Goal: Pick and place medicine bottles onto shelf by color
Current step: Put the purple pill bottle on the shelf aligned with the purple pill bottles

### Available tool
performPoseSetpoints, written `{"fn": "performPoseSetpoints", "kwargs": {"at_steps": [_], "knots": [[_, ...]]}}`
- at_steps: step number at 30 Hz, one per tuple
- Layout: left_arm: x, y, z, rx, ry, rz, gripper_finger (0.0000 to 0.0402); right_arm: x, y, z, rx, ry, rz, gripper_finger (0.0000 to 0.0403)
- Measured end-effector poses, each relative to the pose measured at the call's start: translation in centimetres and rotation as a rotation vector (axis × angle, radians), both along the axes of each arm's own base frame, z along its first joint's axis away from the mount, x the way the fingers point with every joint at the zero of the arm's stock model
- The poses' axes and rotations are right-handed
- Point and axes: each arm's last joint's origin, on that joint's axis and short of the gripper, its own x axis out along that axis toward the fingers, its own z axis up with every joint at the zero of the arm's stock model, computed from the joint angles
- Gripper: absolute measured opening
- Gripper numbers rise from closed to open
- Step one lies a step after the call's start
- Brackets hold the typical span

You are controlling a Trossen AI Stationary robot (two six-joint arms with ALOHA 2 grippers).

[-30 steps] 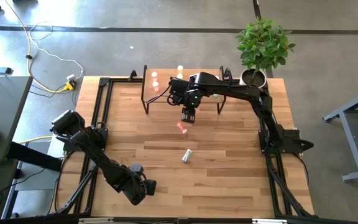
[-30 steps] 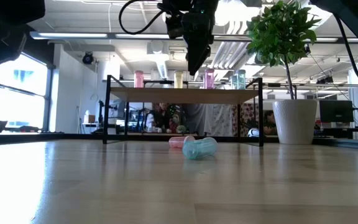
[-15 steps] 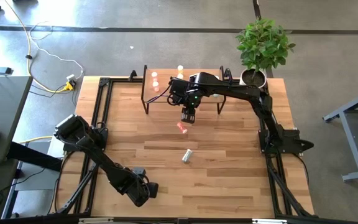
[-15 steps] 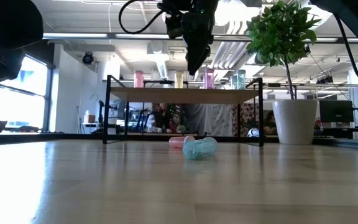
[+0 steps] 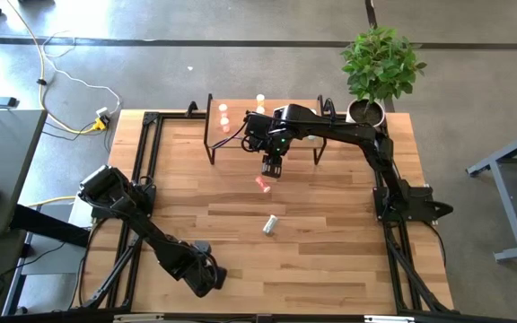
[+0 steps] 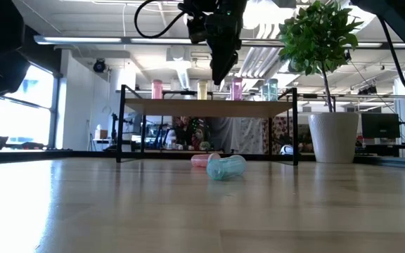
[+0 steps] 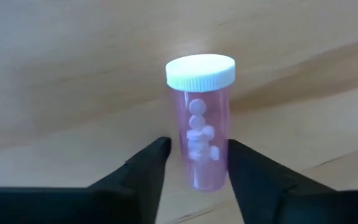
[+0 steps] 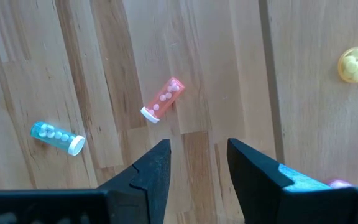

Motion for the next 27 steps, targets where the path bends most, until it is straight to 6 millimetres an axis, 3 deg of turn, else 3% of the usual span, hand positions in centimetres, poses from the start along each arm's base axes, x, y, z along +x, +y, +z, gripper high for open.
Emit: {"fn": "performPoseSetpoints", "kwargs": {"at_steps": [10,19,27], "knots": [[0.0,0.0,0.0,0.007,-0.005,-0.051,0.0093,0.0,0.0,0.0,0.0,0.0,0.0,0.0149],[0.0,0.2,1.0,0.074,-0.101,-0.093,0.0091,-0.3,0.1,0.1,0.0,0.019,0.015,0.0149],[0.7,1.4,1.9,0.182,-0.199,-0.106,0.0091,-1.5,0.4,2.1,0.017,-0.034,0.048,0.0149]]}}
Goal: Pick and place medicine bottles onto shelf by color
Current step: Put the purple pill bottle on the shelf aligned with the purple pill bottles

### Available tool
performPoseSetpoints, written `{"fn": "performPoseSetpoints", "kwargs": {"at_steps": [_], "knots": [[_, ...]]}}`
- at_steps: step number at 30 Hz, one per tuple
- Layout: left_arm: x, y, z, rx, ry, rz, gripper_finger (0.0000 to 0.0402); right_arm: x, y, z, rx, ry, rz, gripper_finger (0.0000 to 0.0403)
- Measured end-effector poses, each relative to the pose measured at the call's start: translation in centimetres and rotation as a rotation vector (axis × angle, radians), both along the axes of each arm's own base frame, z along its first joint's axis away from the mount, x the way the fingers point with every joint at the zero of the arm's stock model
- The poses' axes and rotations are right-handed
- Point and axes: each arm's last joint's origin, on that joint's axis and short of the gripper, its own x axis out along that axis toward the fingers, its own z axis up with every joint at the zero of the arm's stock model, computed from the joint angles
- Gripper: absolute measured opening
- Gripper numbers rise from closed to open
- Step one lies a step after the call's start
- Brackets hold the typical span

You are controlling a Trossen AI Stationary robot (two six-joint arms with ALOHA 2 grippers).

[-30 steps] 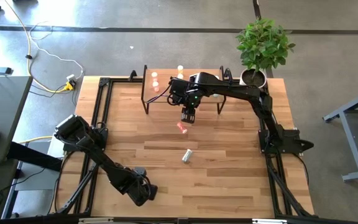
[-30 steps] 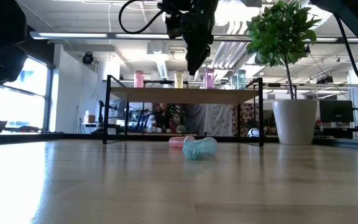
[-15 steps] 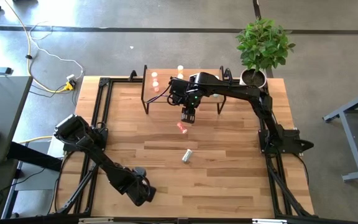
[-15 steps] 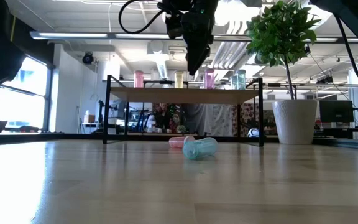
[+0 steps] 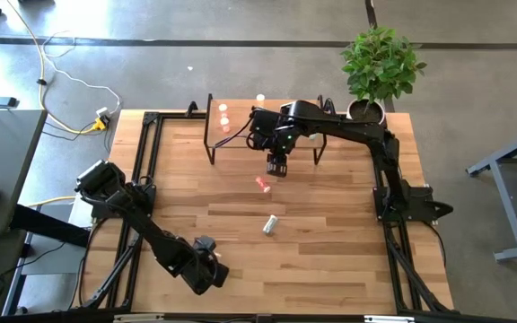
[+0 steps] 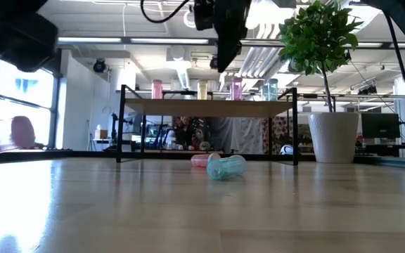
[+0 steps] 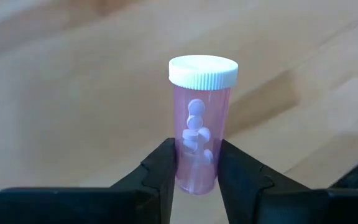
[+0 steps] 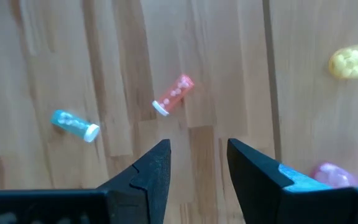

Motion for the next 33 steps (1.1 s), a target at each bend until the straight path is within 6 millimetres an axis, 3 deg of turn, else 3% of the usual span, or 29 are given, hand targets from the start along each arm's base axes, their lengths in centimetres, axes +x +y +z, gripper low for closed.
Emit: {"fn": "performPoseSetpoints", "kwargs": {"at_steps": [8,18,25,33], "knots": [[1.3,2.4,1.5,0.144,-0.098,-0.066,0.0091,-0.6,0.2,1.3,0.014,-0.051,0.01,0.0149],[1.9,5.4,4.9,0.21,-0.188,-0.195,0.009,-0.9,0.3,1.7,0.013,-0.06,0.01,0.0149],[1.1,7.3,7.2,0.268,-0.237,-0.277,0.009,-1.0,0.3,1.9,0.011,-0.066,0.01,0.0149],[-1.4,9.9,8.1,0.307,-0.271,-0.288,0.009,-1.0,0.3,1.9,0.011,-0.066,0.01,0.0149]]}}
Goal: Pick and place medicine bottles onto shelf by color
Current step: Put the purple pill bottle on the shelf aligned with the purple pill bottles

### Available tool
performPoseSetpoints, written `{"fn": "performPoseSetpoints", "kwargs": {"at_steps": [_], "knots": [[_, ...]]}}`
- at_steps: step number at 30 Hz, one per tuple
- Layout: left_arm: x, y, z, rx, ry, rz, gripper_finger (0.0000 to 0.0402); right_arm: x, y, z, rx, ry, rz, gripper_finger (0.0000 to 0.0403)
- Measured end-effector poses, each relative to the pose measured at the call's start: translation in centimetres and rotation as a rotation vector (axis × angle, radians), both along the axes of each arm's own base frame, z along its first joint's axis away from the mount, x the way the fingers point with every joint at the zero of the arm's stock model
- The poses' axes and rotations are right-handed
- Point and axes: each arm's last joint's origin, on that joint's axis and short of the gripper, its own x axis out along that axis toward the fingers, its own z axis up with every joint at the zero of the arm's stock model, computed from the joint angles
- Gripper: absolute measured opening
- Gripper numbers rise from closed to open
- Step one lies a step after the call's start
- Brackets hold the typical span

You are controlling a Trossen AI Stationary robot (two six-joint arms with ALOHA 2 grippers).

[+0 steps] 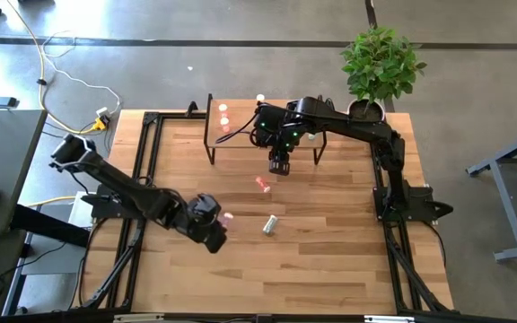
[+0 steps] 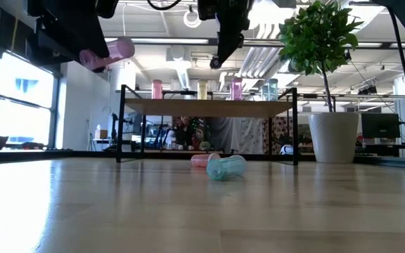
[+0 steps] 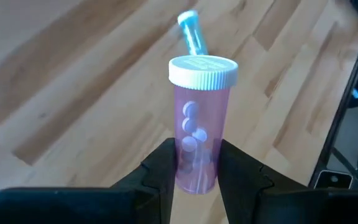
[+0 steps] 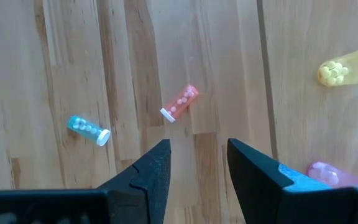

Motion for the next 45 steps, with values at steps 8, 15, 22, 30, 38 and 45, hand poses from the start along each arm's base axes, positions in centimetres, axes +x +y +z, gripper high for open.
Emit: {"fn": "performPoseSetpoints", "kwargs": {"at_steps": [8,15,22,30,38,45], "knots": [[-2.2,2.5,0.4,0.049,-0.051,0.007,0.009,0.2,0.0,0.1,0.007,-0.019,-0.004,0.0149],[-3.3,4.6,0.8,0.114,-0.122,-0.017,0.009,0.6,0.3,0.3,0.13,-0.079,0.0,0.0149],[-3.9,6.6,2.4,0.189,-0.2,-0.077,0.009,1.4,0.5,0.8,0.262,-0.187,0.013,0.0149],[-4.4,9.1,3.6,0.226,-0.253,-0.153,0.009,2.6,0.5,1.7,0.38,-0.338,0.011,0.0149],[-4.2,11.0,4.1,0.246,-0.309,-0.231,0.009,3.2,0.7,2.3,0.427,-0.424,0.066,0.0149],[-4.1,12.7,4.7,0.285,-0.382,-0.269,0.009,3.6,0.7,2.7,0.399,-0.485,0.105,0.0149]]}}
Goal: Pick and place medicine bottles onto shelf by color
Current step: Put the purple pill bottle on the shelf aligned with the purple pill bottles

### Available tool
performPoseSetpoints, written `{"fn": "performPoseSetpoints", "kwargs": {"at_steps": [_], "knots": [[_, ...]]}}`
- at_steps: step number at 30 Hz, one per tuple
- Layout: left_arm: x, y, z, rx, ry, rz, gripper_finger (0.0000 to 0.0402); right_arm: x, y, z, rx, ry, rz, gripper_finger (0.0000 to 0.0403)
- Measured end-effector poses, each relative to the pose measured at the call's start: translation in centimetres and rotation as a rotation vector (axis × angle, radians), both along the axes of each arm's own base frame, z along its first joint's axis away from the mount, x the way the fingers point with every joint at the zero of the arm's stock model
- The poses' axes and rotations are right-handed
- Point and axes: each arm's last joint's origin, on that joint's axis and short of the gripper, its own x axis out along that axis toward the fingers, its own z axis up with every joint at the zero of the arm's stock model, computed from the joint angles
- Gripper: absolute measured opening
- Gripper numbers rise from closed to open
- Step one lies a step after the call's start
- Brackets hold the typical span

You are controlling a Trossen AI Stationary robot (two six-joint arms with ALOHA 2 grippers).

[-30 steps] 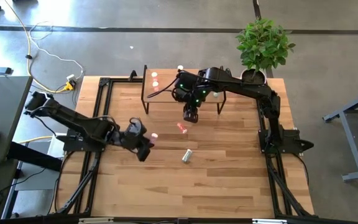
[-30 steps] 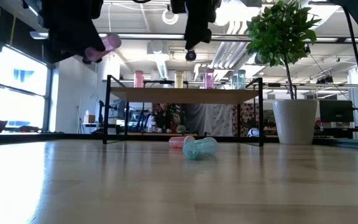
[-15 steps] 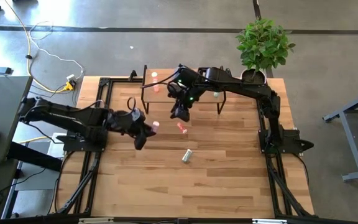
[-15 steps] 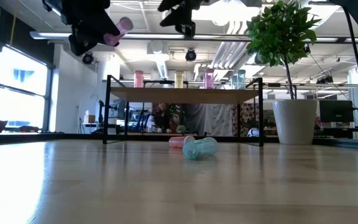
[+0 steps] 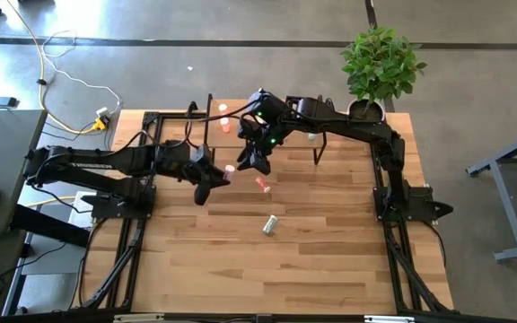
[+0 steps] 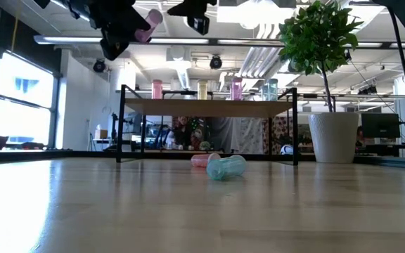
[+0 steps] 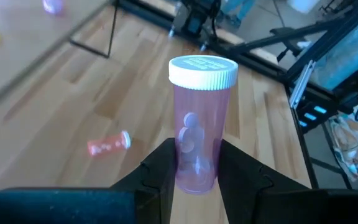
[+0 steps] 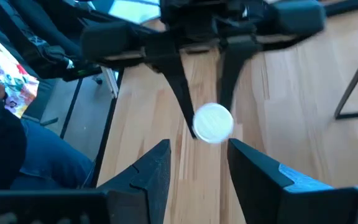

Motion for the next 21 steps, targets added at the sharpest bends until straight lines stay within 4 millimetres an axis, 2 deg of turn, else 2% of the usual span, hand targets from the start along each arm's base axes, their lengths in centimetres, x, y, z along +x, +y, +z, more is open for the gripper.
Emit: {"fn": "performPoseSetpoints", "kwargs": {"at_steps": [6,15,21], "knots": [[0.0,1.2,0.6,0.03,-0.065,-0.018,0.009,0.5,-0.3,0.6,-0.025,-0.081,-0.01,0.0149],[-0.1,2.2,1.0,0.068,-0.109,-0.026,0.009,1.1,-0.9,1.3,-0.143,-0.169,-0.113,0.015],[-0.2,2.4,1.0,0.076,-0.108,-0.017,0.009,1.0,-1.3,1.3,-0.143,-0.168,-0.134,0.0172]]}}
